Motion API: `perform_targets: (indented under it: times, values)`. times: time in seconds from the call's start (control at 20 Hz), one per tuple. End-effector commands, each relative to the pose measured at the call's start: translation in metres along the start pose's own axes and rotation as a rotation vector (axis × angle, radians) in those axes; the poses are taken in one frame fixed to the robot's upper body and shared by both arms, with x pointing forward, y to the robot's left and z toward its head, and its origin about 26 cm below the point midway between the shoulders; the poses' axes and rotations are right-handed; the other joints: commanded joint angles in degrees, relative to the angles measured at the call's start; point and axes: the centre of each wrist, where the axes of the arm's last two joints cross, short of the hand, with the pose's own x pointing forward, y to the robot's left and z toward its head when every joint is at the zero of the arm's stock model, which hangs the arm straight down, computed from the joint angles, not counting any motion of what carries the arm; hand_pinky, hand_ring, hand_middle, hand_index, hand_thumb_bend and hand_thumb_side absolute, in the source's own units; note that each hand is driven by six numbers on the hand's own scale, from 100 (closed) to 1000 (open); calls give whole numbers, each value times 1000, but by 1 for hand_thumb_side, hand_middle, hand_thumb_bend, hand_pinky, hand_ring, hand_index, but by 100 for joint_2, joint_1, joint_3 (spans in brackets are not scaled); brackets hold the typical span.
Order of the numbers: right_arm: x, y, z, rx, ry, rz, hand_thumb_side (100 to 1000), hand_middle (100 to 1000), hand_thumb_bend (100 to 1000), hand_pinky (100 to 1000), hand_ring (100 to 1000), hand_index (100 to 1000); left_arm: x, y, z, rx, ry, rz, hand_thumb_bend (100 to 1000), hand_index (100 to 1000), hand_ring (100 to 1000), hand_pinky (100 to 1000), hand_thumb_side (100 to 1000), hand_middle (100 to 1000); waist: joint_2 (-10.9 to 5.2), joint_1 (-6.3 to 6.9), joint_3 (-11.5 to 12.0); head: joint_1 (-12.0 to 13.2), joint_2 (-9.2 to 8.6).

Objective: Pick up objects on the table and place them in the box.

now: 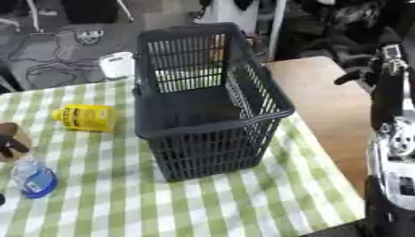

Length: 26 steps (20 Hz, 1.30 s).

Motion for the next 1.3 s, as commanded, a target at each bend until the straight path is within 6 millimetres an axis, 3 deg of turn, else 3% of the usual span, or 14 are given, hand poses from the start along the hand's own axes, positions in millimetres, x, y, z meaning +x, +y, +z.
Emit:
perform_targets:
  times: [0.05, 0.4, 1.3]
  values:
    - [7, -6, -6, 4, -32, 25, 656, 611, 100, 447, 577, 703, -4, 4, 3, 67, 48, -19, 713, 967, 858, 810, 305, 891, -55, -3, 3, -3, -71]
    - [7, -5, -6, 5, -31, 23, 656, 611, 100, 447, 577, 703, -11, -7, -6, 93, 64, -6, 707, 965, 857, 808, 301, 890, -58, -17, 13, -9, -80]
    - [5, -5, -6, 6, -29, 16, 661, 611, 100, 446, 577, 704, -5, -4, -29, 86, 41, -50, 698, 968, 860, 816, 286, 891, -29, -49, 4, -8, -58]
